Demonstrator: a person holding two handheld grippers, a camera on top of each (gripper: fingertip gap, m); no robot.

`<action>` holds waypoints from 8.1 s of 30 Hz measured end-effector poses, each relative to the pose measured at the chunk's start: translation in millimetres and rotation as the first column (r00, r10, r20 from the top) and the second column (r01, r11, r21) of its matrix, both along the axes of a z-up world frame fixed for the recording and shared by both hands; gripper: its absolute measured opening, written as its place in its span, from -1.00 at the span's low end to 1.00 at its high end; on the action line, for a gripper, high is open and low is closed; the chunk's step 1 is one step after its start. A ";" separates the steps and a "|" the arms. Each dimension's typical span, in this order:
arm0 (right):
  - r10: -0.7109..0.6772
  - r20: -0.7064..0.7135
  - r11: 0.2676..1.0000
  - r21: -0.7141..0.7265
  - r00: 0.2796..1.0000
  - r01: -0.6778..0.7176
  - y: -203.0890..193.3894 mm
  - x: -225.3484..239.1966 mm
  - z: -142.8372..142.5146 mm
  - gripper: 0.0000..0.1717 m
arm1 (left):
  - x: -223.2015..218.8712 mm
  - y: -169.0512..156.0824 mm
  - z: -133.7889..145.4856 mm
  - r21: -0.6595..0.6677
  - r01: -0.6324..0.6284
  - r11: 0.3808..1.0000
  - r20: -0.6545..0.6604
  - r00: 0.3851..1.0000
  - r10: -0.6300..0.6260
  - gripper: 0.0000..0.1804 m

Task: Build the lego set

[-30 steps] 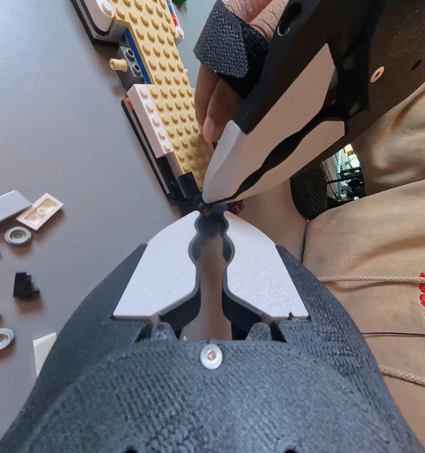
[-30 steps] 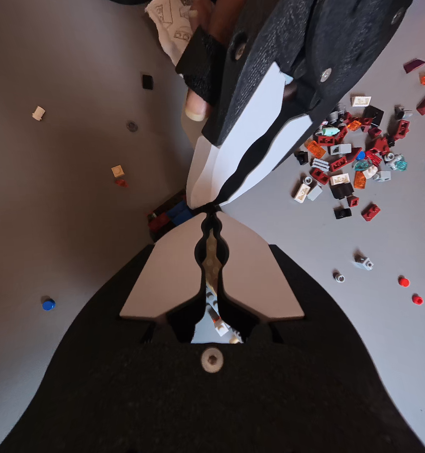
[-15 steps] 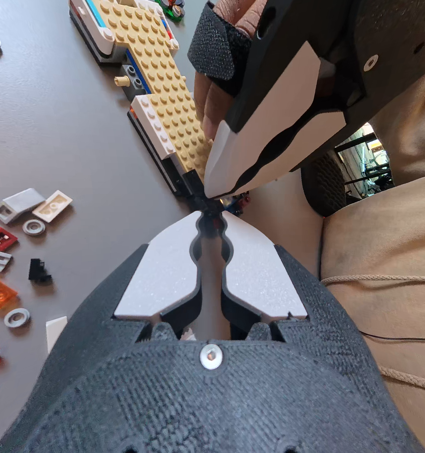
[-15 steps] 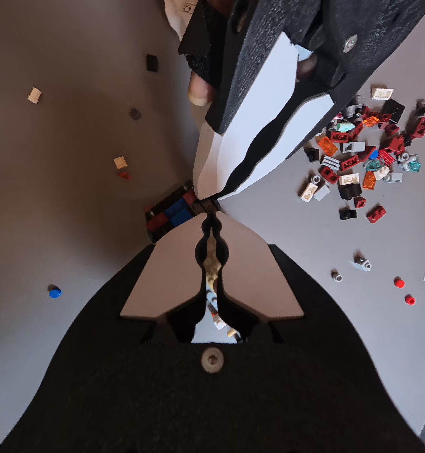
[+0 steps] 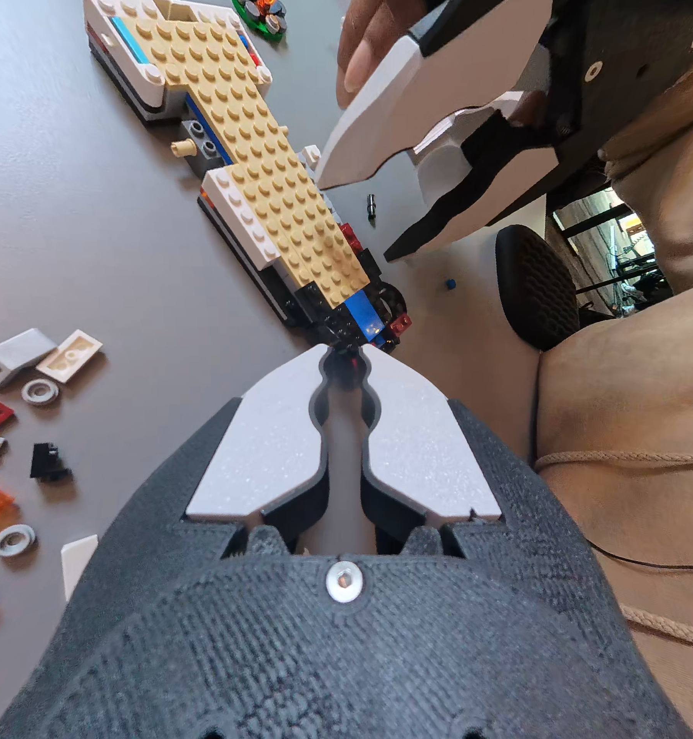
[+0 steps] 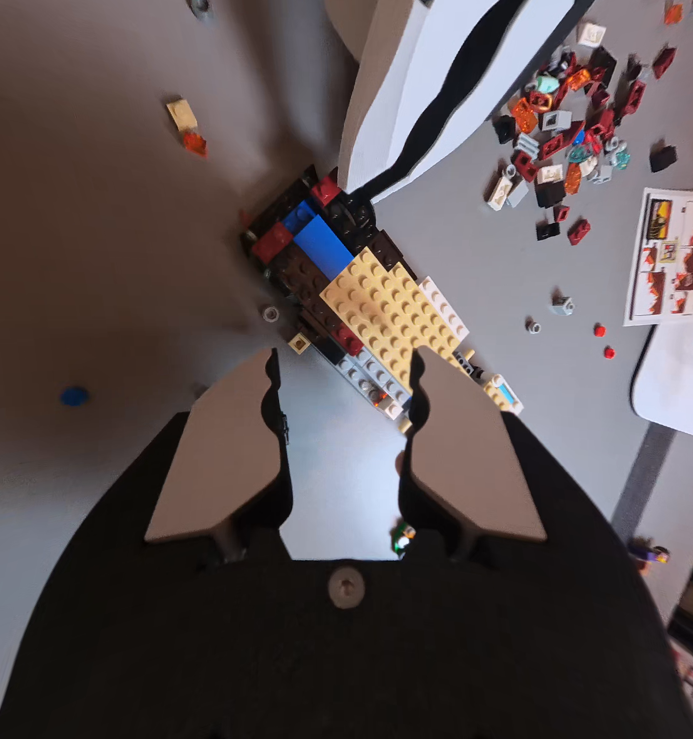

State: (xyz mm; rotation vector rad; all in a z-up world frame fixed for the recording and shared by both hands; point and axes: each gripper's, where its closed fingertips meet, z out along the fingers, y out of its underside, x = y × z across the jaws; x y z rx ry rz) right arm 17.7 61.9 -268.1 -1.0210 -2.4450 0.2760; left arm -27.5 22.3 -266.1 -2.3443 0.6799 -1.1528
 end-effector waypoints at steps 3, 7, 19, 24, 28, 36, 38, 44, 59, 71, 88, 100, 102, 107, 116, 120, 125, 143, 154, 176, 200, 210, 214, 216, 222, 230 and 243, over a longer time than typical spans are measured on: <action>0.072 -0.010 0.992 0.107 0.997 -0.070 9.5 -4.7 1.0 -0.18 | 0.8 0.6 -0.7 -0.002 0.001 1.000 -0.009 1.000 -0.001 -0.87; 0.200 0.125 0.964 0.153 0.972 -0.218 17.1 -8.9 1.7 -0.12 | 3.3 1.6 -0.9 -0.006 0.005 1.000 -0.022 1.000 -0.005 -0.86; 0.321 0.370 0.932 0.041 0.872 -0.361 20.7 -18.5 -18.6 -0.10 | 8.3 3.9 1.3 -0.002 0.005 1.000 -0.013 1.000 -0.005 -0.86; 0.266 0.338 0.957 0.020 0.903 -0.290 14.8 -22.1 -18.4 -0.11 | 1.9 1.7 0.6 0.000 0.027 1.000 -0.042 0.999 -0.027 -0.86; 0.238 0.329 0.967 0.012 0.914 -0.256 11.7 -23.8 -18.4 -0.11 | -1.2 0.2 0.3 -0.012 0.036 0.999 -0.042 0.998 -0.036 -0.85; 0.187 0.306 0.982 -0.018 0.933 -0.191 7.9 -25.2 -18.3 -0.11 | -4.1 1.2 -2.1 -0.027 0.059 0.998 -0.121 0.991 -0.062 -0.83; 0.180 0.299 0.983 -0.030 0.937 -0.179 7.2 -25.2 -18.2 -0.11 | -4.8 1.1 -2.2 -0.037 0.068 0.997 -0.133 0.988 -0.072 -0.84; 0.175 0.296 0.984 -0.036 0.939 -0.172 6.3 -25.3 -18.1 -0.12 | -5.3 0.7 -3.1 -0.086 0.127 0.988 -0.162 0.977 -0.140 -0.83; 0.159 0.278 0.987 -0.049 0.947 -0.151 5.2 -24.5 -18.0 -0.12 | -4.1 2.2 -5.9 -0.064 0.113 0.992 -0.183 0.975 -0.123 -0.85; 0.060 0.116 0.982 -0.184 0.991 -0.038 -2.4 -35.1 7.3 -0.12 | -33.2 -4.7 46.6 0.251 0.017 0.968 -0.055 0.998 -0.003 -0.65; 0.207 -0.101 0.707 -0.672 0.973 -0.220 -85.6 -41.9 82.2 -0.13 | 0.5 -44.6 125.3 0.808 0.394 0.439 -0.289 0.913 -0.288 -0.33; 0.299 -0.078 0.620 -0.742 0.951 -0.256 -99.4 -38.0 96.2 -0.13 | 13.3 -59.4 148.4 0.833 0.374 0.407 -0.155 0.865 -0.477 -0.59; 0.304 -0.080 0.609 -0.750 0.949 -0.258 -101.3 -36.8 97.1 -0.13 | 13.4 -61.5 148.7 0.837 0.370 0.404 -0.148 0.863 -0.483 -0.60; 0.323 -0.079 0.598 -0.756 0.943 -0.268 -106.5 -34.8 98.9 -0.13 | 14.9 -66.1 150.3 0.837 0.369 0.404 -0.137 0.856 -0.498 -0.62; 0.292 -0.087 0.604 -0.756 0.952 -0.254 -103.0 -35.7 101.5 -0.13 | 14.8 -63.7 154.4 0.835 0.346 0.427 -0.112 0.868 -0.484 -0.60; 0.283 -0.056 0.647 -0.725 0.957 -0.234 -92.6 -36.5 101.9 -0.14 | 11.5 -56.4 155.6 0.851 0.322 0.415 -0.130 0.895 -0.427 -0.58; 0.316 0.007 0.665 -0.715 0.949 -0.216 -98.8 -35.7 106.7 -0.14 | 9.7 -61.7 160.3 0.856 0.334 0.395 -0.137 0.883 -0.448 -0.61; -0.039 0.423 0.981 -0.155 0.905 0.114 33.4 -40.1 40.4 -0.21 | -88.7 -10.3 118.7 0.773 -0.251 0.582 0.208 0.968 0.141 -0.55; -0.008 0.562 0.997 0.064 0.827 -0.033 30.3 -38.1 -8.1 -0.25 | -77.6 -10.7 86.9 0.743 -0.183 0.644 0.145 0.983 0.113 -0.56; -0.641 -0.514 0.767 -0.422 0.569 0.483 60.9 43.0 77.7 -1.00 | -88.0 4.7 78.3 0.755 -0.213 0.620 0.039 0.959 0.282 -0.57; -0.674 -0.695 0.724 -0.556 0.250 0.408 72.6 62.5 113.0 -0.67 | -98.2 -19.0 69.9 0.820 -0.307 0.482 -0.053 0.799 0.599 -0.58; -0.814 -0.568 0.511 -0.600 0.122 0.616 117.5 53.1 75.8 -0.68 | -153.2 9.4 80.9 0.810 -0.455 0.370 0.036 0.669 0.743 -0.64; -0.826 -0.555 0.477 -0.595 0.098 0.647 128.4 40.8 75.0 -0.70 | -164.9 33.2 94.0 0.840 -0.434 0.326 0.034 0.641 0.767 -0.68; -0.834 -0.545 0.464 -0.598 0.093 0.653 133.0 32.9 74.9 -0.71 | -167.6 45.2 103.2 0.857 -0.420 0.299 0.041 0.633 0.773 -0.71; -0.851 -0.518 0.428 -0.588 0.087 0.686 137.1 27.6 60.6 -0.77 | -171.8 60.4 87.8 0.853 -0.434 0.291 0.046 0.617 0.786 -0.82; -0.852 -0.514 0.420 -0.564 0.096 0.711 135.5 28.6 49.2 -0.82 | -174.4 54.6 75.4 0.826 -0.459 0.329 0.024 0.611 0.791 -0.95; -0.818 -0.568 0.449 -0.529 0.093 0.720 128.6 30.6 53.7 -1.00 | -187.7 53.6 70.3 0.803 -0.495 0.334 0.014 0.574 0.819 -1.00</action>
